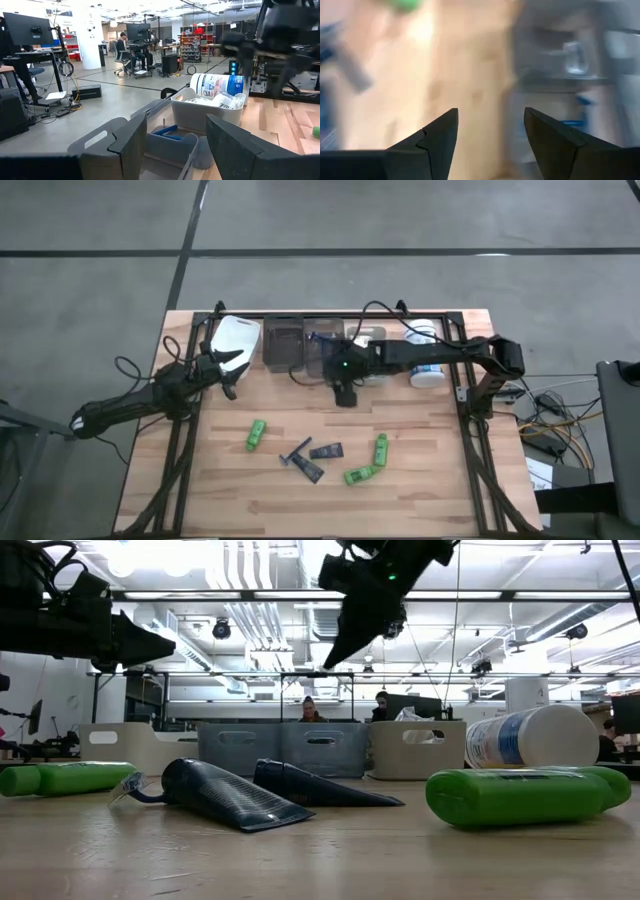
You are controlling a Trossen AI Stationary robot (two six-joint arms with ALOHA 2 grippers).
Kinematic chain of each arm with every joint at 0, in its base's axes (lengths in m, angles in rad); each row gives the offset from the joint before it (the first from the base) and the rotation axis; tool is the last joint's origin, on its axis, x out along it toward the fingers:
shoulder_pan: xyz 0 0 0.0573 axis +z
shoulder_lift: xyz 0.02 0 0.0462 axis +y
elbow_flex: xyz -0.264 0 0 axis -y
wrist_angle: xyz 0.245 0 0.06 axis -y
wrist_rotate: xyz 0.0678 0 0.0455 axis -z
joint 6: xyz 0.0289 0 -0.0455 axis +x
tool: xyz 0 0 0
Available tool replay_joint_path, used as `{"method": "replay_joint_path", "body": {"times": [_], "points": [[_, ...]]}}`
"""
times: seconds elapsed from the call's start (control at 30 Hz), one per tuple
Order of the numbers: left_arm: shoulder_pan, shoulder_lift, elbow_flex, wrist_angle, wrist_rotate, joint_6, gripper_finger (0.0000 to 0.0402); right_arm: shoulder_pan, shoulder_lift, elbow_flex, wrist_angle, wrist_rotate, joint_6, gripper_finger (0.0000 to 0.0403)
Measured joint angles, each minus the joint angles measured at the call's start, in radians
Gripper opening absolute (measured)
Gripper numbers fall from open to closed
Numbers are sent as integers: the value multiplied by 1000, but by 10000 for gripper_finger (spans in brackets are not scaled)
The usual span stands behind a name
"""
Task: Pick & Place Travel size toiletries
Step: Put the top right shampoo into the left black bin
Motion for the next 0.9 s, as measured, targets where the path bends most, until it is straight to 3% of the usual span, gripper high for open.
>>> {"method": "replay_joint_path", "body": {"times": [0.13, 0.23, 0.43, 0.67, 0.9], "points": [[0, 0, 0, 0, 0, 0, 207, 12, -15, -24, -72, -165, -4, 226], [0, 0, 0, 0, 0, 0, 207, 31, -41, -64, -76, -219, 18, 221], [-1, 0, 0, 0, 0, 0, 207, 106, -128, -202, -60, -224, 76, 205], [-1, 0, 0, 0, 0, 0, 207, 216, -246, -401, 108, -199, 209, 187], [0, 0, 0, 0, 0, 0, 206, 329, -305, -515, 97, -176, 307, 169]]}}
